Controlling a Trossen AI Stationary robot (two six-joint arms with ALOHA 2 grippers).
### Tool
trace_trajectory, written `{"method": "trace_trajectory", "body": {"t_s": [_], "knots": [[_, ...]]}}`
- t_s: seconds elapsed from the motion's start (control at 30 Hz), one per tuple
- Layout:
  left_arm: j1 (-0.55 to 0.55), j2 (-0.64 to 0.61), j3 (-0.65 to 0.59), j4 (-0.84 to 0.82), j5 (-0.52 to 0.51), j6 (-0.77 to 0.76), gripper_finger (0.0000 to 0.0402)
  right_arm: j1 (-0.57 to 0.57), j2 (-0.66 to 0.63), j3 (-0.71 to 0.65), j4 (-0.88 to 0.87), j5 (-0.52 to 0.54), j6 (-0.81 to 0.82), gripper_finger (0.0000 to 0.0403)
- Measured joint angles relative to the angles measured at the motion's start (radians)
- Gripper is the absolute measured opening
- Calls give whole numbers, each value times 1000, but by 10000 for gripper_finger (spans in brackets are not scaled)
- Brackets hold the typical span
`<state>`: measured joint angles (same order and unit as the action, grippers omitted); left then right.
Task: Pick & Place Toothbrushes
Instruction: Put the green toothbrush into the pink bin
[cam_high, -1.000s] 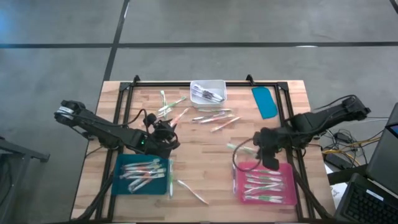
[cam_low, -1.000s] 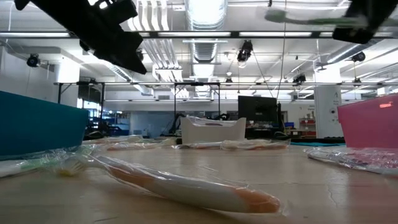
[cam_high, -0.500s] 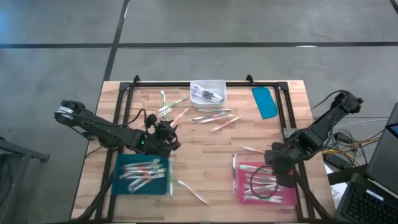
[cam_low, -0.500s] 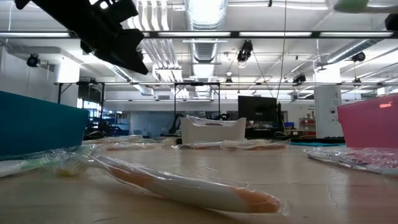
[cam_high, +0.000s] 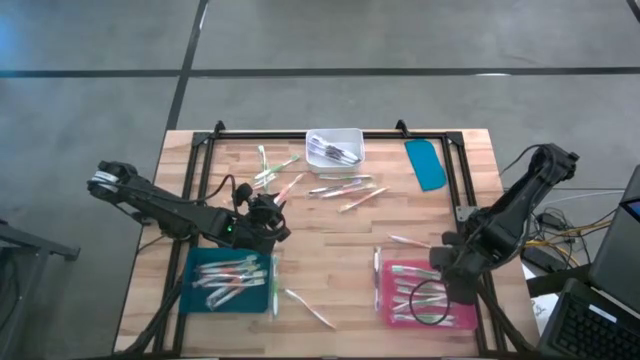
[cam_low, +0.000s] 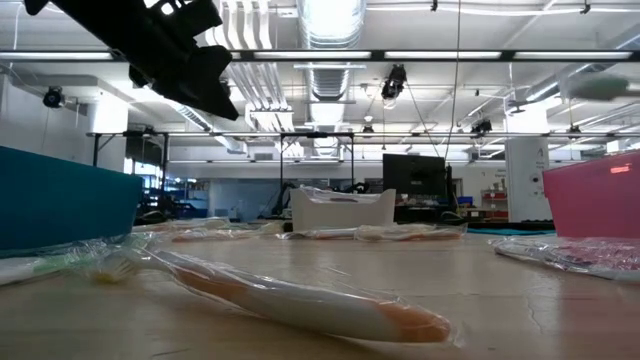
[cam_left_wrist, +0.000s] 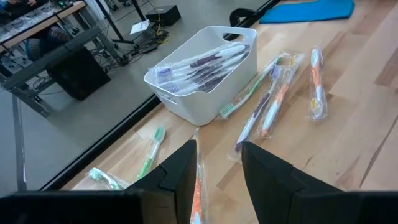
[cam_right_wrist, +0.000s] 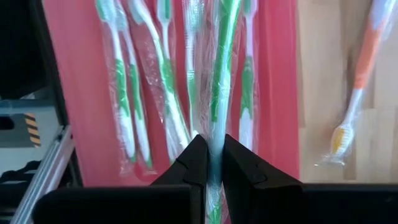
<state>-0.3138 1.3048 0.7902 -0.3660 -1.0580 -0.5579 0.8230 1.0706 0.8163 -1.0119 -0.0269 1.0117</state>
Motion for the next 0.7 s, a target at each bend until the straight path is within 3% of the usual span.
{"method": "trace_trajectory", "body": {"t_s": [0.4,0.7], "knots": [[0,0,0,0,0,-1,133,11,0,-196,262,-38,38,23],[0,0,-3,0,0,-1,133,11,0,-318,324,-89,119,24]]}}
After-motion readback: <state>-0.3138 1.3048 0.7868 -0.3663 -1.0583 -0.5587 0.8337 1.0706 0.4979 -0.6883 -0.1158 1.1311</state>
